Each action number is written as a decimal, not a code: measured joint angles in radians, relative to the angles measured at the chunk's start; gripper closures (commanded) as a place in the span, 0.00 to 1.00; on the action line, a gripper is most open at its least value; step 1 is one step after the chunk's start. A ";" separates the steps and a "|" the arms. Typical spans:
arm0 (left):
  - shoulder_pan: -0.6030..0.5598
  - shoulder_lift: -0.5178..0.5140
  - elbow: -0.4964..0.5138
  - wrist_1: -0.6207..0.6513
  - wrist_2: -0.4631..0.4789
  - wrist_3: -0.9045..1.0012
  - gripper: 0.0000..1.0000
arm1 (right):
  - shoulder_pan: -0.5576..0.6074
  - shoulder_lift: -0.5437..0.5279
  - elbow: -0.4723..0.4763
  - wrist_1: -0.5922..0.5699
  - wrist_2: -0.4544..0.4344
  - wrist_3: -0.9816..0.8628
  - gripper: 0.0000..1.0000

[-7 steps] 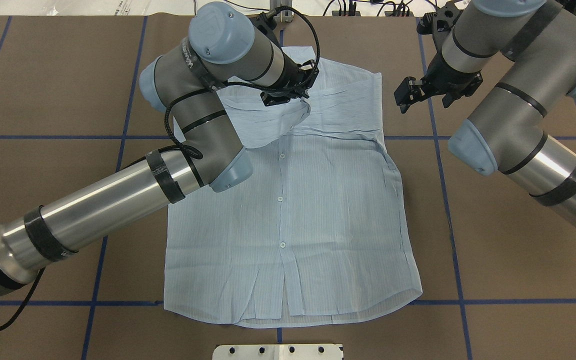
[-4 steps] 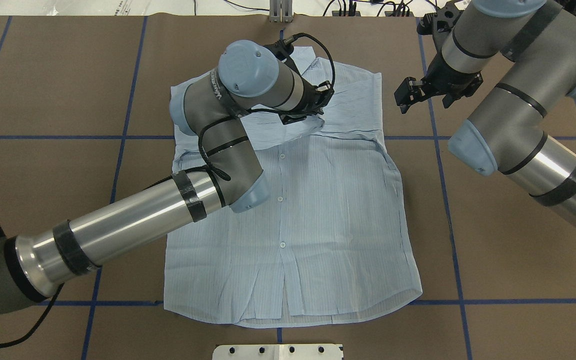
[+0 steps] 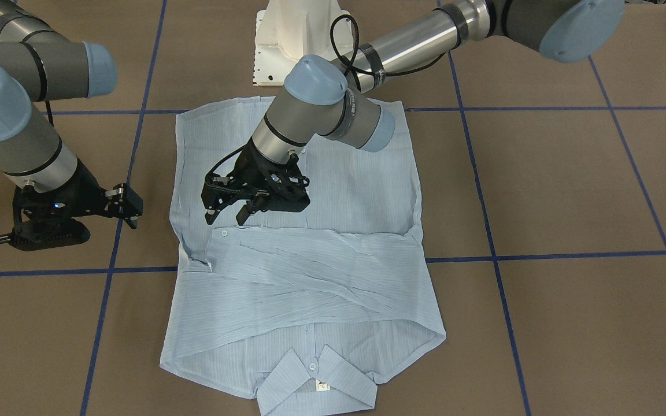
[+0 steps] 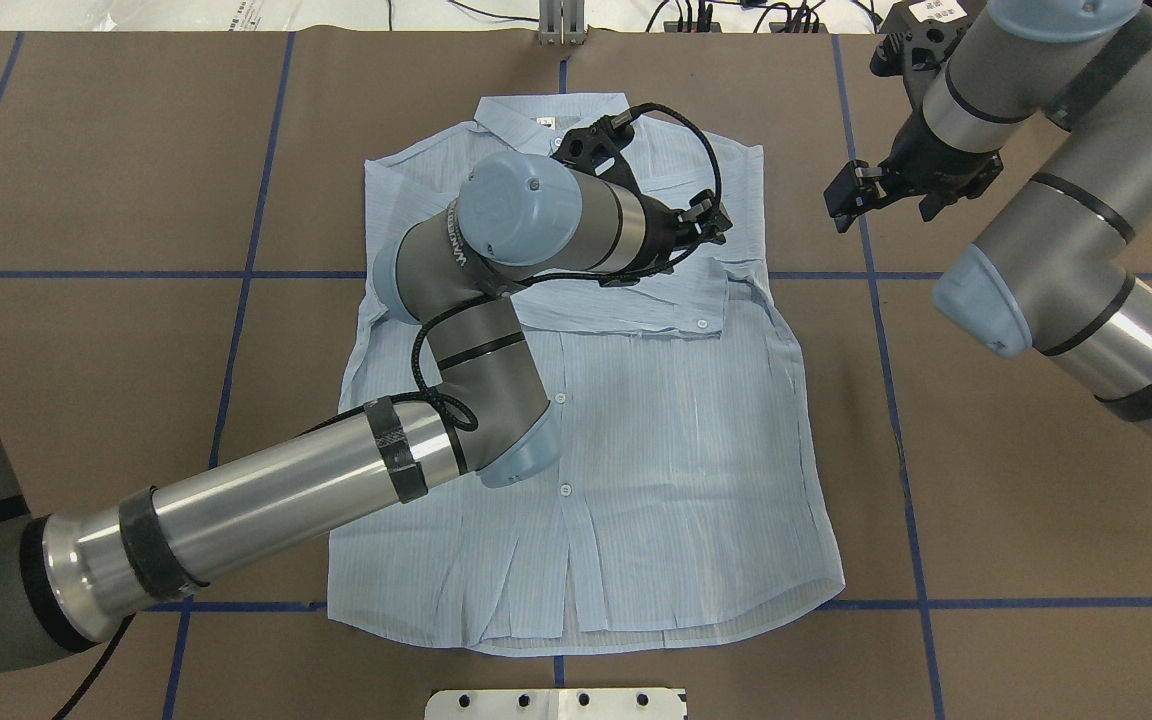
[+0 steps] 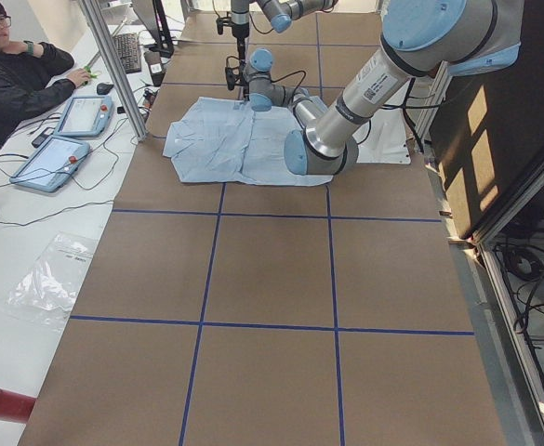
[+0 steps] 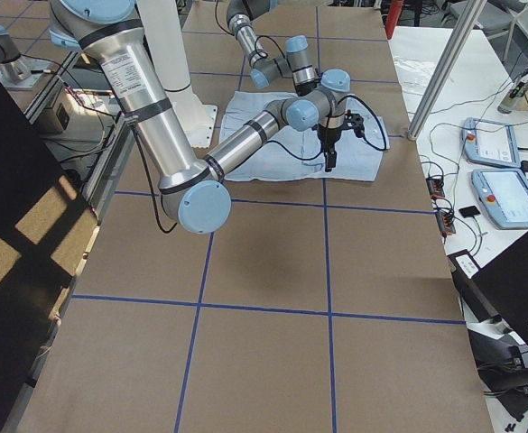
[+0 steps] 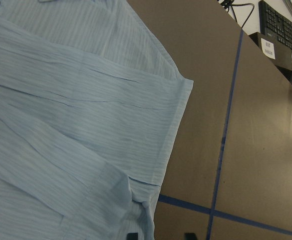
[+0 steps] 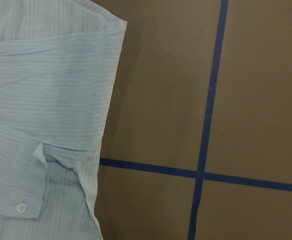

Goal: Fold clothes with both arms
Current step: 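Open the left gripper and withdraw while the right gripper moves toward the hem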

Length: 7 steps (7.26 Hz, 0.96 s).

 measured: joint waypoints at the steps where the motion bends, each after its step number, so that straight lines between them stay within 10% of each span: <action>1: -0.003 0.020 -0.013 -0.001 0.000 0.016 0.00 | 0.003 -0.033 0.030 0.000 0.001 -0.009 0.00; 3: -0.020 0.091 -0.084 0.019 -0.024 0.033 0.00 | 0.003 -0.074 0.069 -0.001 0.008 -0.004 0.00; 7: -0.082 0.417 -0.544 0.318 -0.101 0.238 0.00 | -0.138 -0.111 0.156 0.046 -0.029 0.197 0.00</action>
